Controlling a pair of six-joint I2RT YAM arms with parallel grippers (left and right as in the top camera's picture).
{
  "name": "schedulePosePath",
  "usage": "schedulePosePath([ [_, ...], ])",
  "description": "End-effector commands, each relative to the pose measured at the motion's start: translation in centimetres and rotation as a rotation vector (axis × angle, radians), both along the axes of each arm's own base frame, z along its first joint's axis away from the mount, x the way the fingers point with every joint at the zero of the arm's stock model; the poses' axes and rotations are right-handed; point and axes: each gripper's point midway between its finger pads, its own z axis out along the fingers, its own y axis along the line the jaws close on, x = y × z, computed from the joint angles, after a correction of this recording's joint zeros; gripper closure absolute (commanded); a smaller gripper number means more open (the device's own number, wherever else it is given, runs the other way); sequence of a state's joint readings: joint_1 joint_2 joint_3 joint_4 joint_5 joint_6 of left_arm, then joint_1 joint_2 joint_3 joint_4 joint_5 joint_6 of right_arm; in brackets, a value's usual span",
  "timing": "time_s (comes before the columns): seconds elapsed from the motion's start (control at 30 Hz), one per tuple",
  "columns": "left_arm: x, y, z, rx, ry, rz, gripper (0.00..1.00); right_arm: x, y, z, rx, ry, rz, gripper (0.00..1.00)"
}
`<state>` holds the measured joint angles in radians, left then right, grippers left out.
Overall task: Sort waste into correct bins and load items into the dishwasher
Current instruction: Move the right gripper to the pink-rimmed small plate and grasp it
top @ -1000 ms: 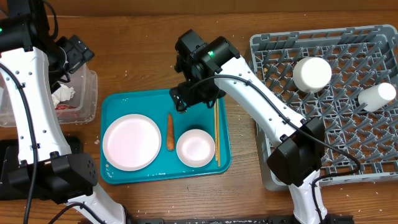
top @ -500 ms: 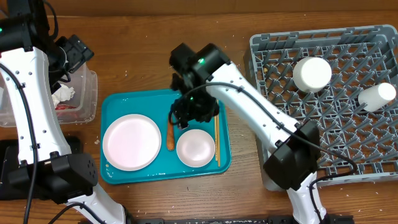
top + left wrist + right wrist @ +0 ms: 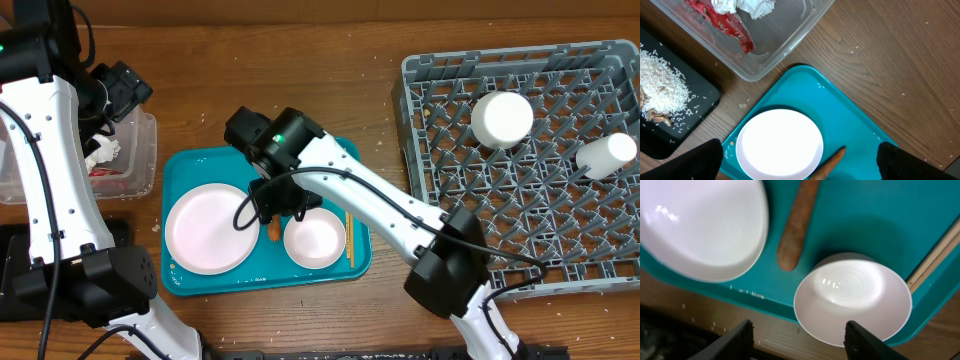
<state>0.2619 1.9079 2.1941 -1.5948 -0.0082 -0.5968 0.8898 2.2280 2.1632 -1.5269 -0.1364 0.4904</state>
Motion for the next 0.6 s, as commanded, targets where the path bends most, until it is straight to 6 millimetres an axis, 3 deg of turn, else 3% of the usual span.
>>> schedulePosePath([
  [0.0, -0.2, -0.4, -0.3, -0.011, 0.015, 0.001, 0.00, 0.6, -0.7, -2.7, -0.093, 0.026, -0.186, 0.43],
  [0.13, -0.5, -0.5, -0.4, -0.014, 0.029, 0.001, 0.00, 0.5, -0.8, -4.3, -0.136, 0.055, -0.257, 0.43],
  [0.33, -0.6, -0.5, -0.4, -0.015, 0.032, 0.001, 0.00, 0.2, -0.9, -4.9, -0.156, 0.078, -0.374, 0.42],
  [0.57, -0.6, -0.5, -0.4, -0.014, 0.031, 0.001, 0.00, -0.5, -0.3, -7.2, -0.134, 0.124, -0.377, 0.42],
])
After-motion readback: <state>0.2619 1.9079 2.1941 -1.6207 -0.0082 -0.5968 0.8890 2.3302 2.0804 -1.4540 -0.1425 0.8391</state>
